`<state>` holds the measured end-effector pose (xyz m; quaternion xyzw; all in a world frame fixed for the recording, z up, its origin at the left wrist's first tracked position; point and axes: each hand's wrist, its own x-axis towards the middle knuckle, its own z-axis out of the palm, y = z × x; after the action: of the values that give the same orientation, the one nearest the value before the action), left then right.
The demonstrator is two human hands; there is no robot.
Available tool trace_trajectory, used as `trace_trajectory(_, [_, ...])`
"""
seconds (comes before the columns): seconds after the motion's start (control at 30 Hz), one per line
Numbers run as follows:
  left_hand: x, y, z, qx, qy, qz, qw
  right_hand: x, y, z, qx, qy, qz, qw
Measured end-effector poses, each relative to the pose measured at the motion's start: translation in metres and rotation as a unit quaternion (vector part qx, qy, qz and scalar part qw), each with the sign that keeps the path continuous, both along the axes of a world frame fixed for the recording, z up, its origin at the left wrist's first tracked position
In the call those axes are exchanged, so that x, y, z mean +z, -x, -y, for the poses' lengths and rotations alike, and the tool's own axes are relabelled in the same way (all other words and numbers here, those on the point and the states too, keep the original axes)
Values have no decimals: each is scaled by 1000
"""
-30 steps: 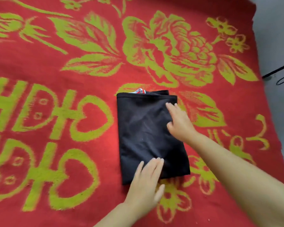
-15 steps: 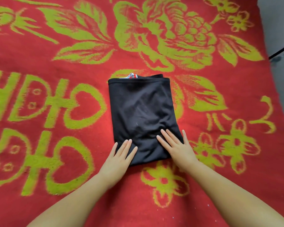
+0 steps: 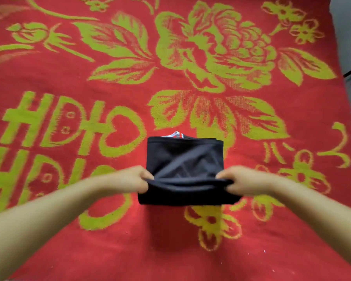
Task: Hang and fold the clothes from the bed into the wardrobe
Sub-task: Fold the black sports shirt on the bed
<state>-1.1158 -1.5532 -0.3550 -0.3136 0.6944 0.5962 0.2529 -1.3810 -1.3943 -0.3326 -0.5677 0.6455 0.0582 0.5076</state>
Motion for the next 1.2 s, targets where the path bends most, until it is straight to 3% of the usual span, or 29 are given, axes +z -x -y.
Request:
trace_trajectory(0.13, [-28,32,62,220,-37,31,974,-28,33,62,-164,68,-67,982])
trace_trajectory(0.23, [-66,52,80,361,-15,46,931,-73,33,88,-303,89,-142,938])
trace_trajectory(0.37, [-104,69,59,481,180,20,858,-102,15,85,-529,162,-113,825])
trace_trajectory(0.4, [-108,69,51,493,216,13,843,-104,8,77,-538,174,-116,816])
trace_trajectory(0.47, [-110,64,37,509,249,-7,824,-103,-4,59,-489,171,-147,843])
trace_trajectory(0.57, [-103,67,22,426,398,-33,812,-101,-5,48,-383,133,-221,887])
trace_trajectory(0.67, [-98,82,-11,165,537,-119,819,-94,-13,58,-244,273,-329,870])
trace_trajectory(0.73, [-106,86,-34,22,557,-86,826,-101,-38,59,-100,334,-336,875])
trace_trajectory(0.83, [-133,80,-42,-10,539,19,842,-127,-54,44,32,245,-343,906])
trace_trajectory(0.9, [-146,79,-34,-3,537,48,842,-143,-33,47,-7,210,-347,914])
trace_trajectory(1.07, [-148,73,-8,52,495,116,860,-146,12,50,-216,107,-318,917])
trace_trajectory(1.13, [-141,66,5,69,506,118,852,-134,13,49,-221,130,-342,904])
trace_trajectory(1.2, [-125,67,3,51,541,62,837,-118,-9,52,-177,225,-354,891])
